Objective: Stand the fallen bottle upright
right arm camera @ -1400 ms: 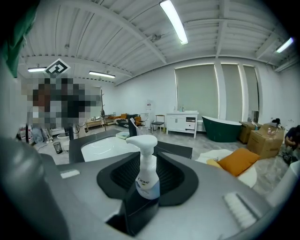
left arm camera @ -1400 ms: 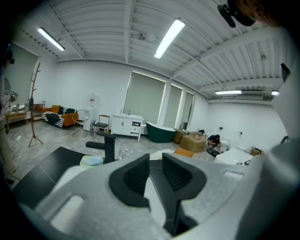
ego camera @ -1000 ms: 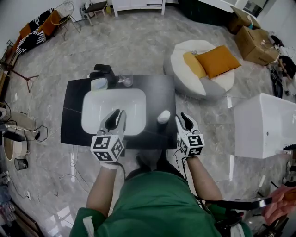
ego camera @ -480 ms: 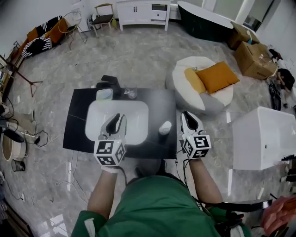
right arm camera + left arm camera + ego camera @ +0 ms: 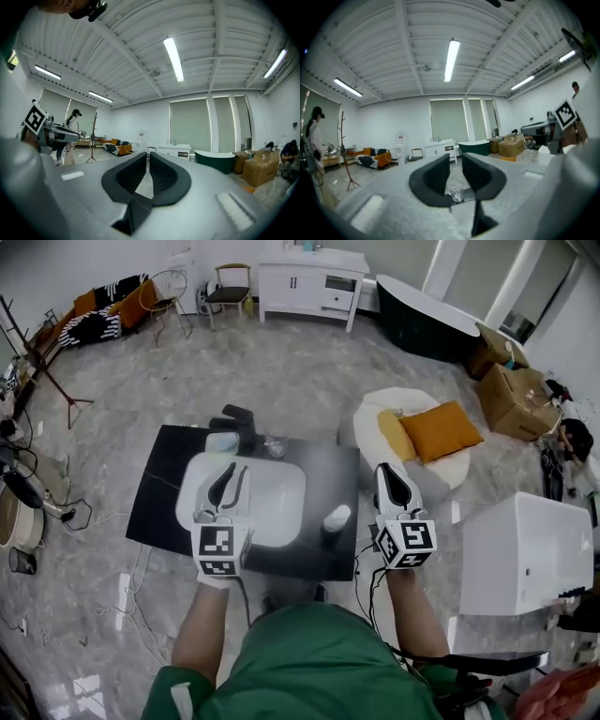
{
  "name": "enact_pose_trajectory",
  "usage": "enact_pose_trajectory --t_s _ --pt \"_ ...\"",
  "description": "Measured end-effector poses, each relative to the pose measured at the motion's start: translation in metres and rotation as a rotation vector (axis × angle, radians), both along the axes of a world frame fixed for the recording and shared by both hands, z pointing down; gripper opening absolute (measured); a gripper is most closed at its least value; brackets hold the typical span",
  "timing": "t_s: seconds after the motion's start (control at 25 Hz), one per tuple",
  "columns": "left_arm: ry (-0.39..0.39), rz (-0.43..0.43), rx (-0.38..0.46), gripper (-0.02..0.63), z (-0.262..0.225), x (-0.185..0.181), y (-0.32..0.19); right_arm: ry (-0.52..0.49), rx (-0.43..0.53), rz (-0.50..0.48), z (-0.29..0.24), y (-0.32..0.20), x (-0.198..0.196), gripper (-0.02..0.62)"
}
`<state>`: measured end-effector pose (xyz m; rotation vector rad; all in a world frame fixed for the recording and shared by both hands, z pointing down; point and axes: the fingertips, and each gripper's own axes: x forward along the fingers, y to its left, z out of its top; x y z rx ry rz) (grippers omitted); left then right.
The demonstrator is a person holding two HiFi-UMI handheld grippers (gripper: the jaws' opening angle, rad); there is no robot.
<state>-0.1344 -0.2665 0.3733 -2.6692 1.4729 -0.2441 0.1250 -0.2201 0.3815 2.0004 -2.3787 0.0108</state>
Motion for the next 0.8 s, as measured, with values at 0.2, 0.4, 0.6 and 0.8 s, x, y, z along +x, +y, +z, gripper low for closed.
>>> enact_pose_trajectory --t_s 0.2,0.4,0.6,0.8 --pt "0.029 -0.005 0.07 0.078 -0.038 -0.006 -0.004 -0.001 0.035 -0.004 -0.031 -0.006 -0.004 0.021" --pt "0.113 0.011 0.076 0.078 -0.065 -0.003 -0.006 -0.009 0.129 -0.017 -0.075 -0.003 -0.004 0.021" --pt "0.12 0.021 0.086 0.078 -0.079 0.001 -0.007 -0.04 0.173 -0.03 -0.097 -0.001 -0.007 0.021" --pt "0.126 0.033 0.096 0.078 -0.089 0.007 -0.008 -0.055 0.192 -0.034 -0.104 -0.002 -0.006 0.021"
